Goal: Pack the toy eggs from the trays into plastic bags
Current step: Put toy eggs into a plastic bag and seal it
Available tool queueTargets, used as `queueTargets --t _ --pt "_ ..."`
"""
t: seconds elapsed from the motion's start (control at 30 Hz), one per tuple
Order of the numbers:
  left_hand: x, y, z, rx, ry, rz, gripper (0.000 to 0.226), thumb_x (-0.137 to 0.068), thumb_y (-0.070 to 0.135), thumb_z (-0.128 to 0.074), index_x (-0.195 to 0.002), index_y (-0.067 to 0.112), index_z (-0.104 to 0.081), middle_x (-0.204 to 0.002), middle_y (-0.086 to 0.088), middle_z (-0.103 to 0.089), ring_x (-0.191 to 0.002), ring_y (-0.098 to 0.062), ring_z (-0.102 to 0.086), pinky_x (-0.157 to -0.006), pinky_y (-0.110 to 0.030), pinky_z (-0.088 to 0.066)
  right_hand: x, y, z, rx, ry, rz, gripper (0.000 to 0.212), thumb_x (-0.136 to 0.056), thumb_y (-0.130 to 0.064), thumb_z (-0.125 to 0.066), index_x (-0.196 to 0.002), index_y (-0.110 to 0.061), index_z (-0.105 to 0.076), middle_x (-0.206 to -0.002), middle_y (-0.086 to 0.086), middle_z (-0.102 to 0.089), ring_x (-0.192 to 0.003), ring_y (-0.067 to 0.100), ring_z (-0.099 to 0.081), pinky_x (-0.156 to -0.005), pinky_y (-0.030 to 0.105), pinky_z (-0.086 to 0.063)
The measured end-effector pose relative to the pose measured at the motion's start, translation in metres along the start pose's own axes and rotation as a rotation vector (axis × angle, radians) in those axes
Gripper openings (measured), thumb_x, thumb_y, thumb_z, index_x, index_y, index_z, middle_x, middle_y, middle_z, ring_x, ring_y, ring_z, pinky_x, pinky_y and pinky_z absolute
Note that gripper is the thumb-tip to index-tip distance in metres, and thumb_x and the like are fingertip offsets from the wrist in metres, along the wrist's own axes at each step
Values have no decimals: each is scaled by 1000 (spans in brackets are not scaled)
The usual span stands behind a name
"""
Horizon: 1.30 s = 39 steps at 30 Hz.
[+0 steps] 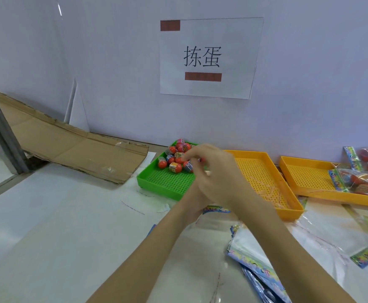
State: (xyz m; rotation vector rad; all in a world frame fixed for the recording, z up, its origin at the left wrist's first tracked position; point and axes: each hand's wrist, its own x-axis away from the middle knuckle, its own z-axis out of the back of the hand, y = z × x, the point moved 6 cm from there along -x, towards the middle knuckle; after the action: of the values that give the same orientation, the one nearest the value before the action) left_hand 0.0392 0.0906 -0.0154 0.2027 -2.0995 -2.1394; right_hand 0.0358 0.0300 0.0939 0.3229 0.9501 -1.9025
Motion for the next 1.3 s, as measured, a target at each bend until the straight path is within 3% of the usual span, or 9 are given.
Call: queueTargets --t 0.13,0.3,0.53,0.6,0.7,0.77,0.9,1.07,1.3 --pt "4 -7 0 90 -17 35 29 -104 -12 -42 -114 10 -57 -97 -1 -63 -82 -9 -60 -64 -18 -52 -46 12 -65 268 -497 -114 47 -98 5 -46 -133 -18 -66 -126 7 -66 -103 25 -61 -73 30 -46" --pt "3 -1 -8 275 -125 56 16 -103 -2 -55 -118 2 -59 -85 0 -71 -75 -8 -68 -68 -24 -54 -70 24 -104 530 -627 -146 35 -97 2 -55 -131 -4 -59 -125 18 -62 -110 35 -61 -86 42 -56" --pt "3 -6 -6 306 -114 94 23 -88 -2 -64 -96 19 -61 -74 5 -66 -61 -2 -61 -58 -19 -50 -56 34 -101 435 -467 -216 35 -96 -4 -61 -130 -4 -56 -131 19 -50 -121 37 -50 -100 44 -48" --pt "1 -10 -1 248 -59 89 30 -100 -10 -51 -92 18 -61 -63 12 -67 -55 1 -61 -54 -16 -49 -51 29 -85 234 -322 -217 40 -94 -8 -61 -134 -5 -57 -131 17 -48 -118 32 -49 -101 38 -44" --pt "2 1 -4 251 -90 -4 25 -103 -11 -46 -109 4 -65 -88 1 -74 -79 -9 -69 -69 -22 -56 -39 22 -49 8 -57 -190 42 -92 -11 -68 -134 -11 -63 -121 5 -47 -103 17 -52 -92 21 -42" --pt "-2 4 -5 232 -60 -33 23 -102 -8 -53 -123 -2 -61 -99 1 -75 -92 -10 -70 -80 -25 -58 -28 23 -21 -89 135 -155 37 -90 -8 -73 -126 -12 -67 -117 4 -53 -100 16 -61 -93 27 -52" --pt "-11 0 -7 125 -21 -5 14 -94 -5 -69 -101 7 -71 -77 6 -78 -68 -3 -73 -62 -16 -56 8 44 26 -186 458 -152 34 -89 -7 -78 -120 -14 -65 -113 4 -65 -95 10 -70 -81 20 -58" --pt "-16 -1 -8 175 -38 -38 38 -83 9 -87 -117 6 -69 -105 -12 -79 -85 -26 -77 -71 -33 -63 38 75 35 -74 451 -203 35 -94 -13 -75 -126 -19 -62 -120 0 -62 -98 8 -68 -66 16 -54" --pt "-17 13 -5 -51 -18 -231 45 -79 12 -90 -116 19 -64 -101 -4 -78 -68 -5 -68 -64 -26 -59 34 65 43 32 383 -63 39 -95 -16 -73 -131 -25 -59 -121 -7 -60 -98 2 -65 -66 12 -50"
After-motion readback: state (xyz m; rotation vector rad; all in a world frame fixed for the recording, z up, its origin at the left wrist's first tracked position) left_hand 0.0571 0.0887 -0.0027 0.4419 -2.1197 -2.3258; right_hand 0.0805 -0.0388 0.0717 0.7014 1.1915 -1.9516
